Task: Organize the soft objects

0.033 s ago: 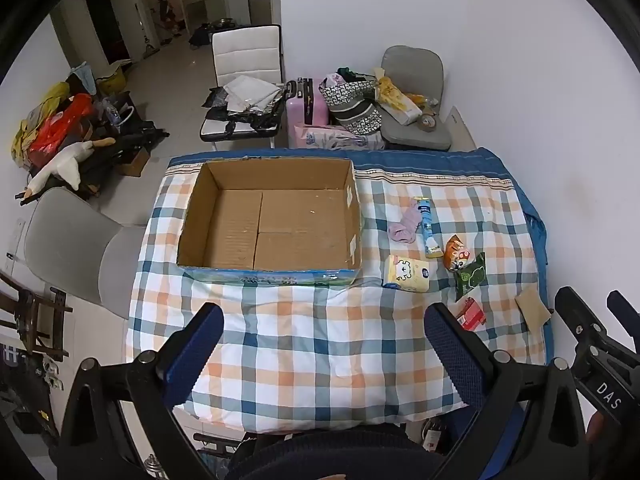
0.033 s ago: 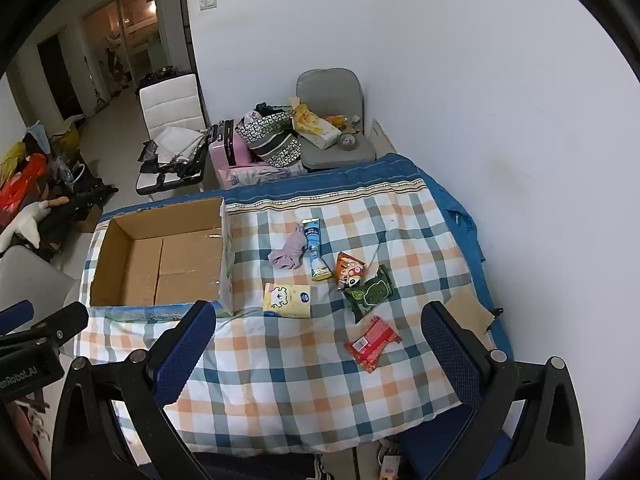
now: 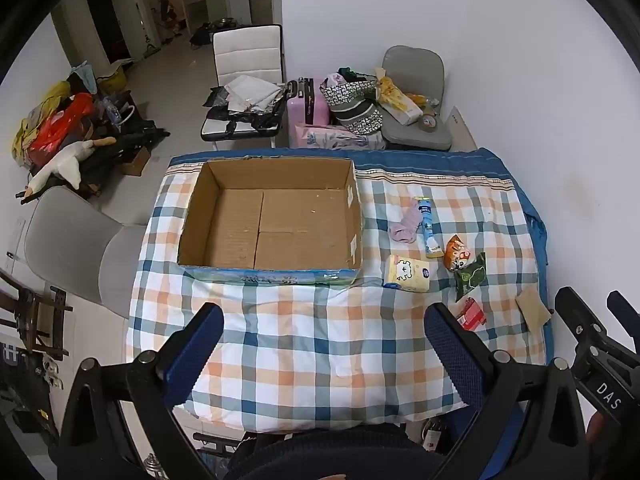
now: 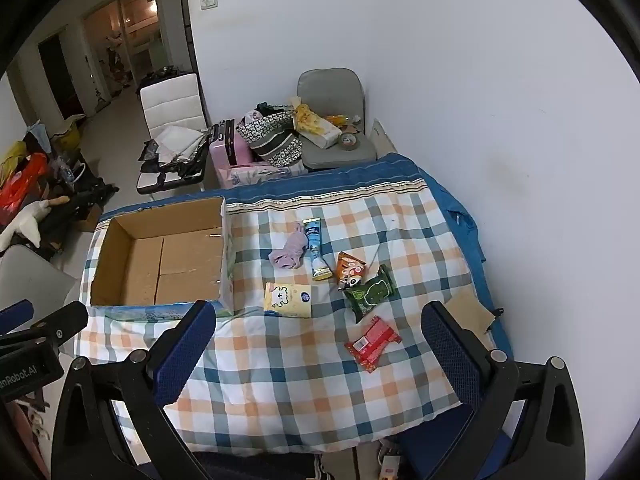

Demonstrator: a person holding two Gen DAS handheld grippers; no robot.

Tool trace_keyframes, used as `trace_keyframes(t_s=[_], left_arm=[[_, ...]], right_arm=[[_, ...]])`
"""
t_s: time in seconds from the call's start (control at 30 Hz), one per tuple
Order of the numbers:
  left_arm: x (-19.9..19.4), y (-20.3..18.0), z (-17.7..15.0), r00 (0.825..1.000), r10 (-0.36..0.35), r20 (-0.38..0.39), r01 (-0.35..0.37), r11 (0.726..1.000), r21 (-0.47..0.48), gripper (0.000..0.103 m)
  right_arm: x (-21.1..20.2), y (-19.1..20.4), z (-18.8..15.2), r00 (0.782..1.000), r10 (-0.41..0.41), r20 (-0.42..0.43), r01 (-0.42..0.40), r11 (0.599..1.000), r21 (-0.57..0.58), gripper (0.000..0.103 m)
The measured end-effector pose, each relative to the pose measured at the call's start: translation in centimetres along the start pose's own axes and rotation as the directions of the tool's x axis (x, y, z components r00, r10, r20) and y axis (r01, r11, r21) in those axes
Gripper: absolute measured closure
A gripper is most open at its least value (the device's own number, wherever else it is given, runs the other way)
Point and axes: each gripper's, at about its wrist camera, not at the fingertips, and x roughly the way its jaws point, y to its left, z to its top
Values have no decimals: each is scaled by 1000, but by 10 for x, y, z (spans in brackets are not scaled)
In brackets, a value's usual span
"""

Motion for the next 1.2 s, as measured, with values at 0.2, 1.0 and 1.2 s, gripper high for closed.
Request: trace_keyframes(t_s=[0.2, 1.0, 1.2], left_arm=[[-3, 6, -3, 1000, -1, 11, 1, 1000, 0, 0], [-1, 19, -13, 999, 29, 15, -28, 999, -28, 0], [-1, 19, -11, 1000, 28, 14, -27, 999, -28, 0]], right_arm=[[1, 2, -1, 1000, 24, 0, -24, 1000, 20, 0], [1, 3, -1, 1000, 4, -2, -4, 1000, -9, 0], [5, 7, 3, 1000, 10, -1, -10, 1000, -19, 0]])
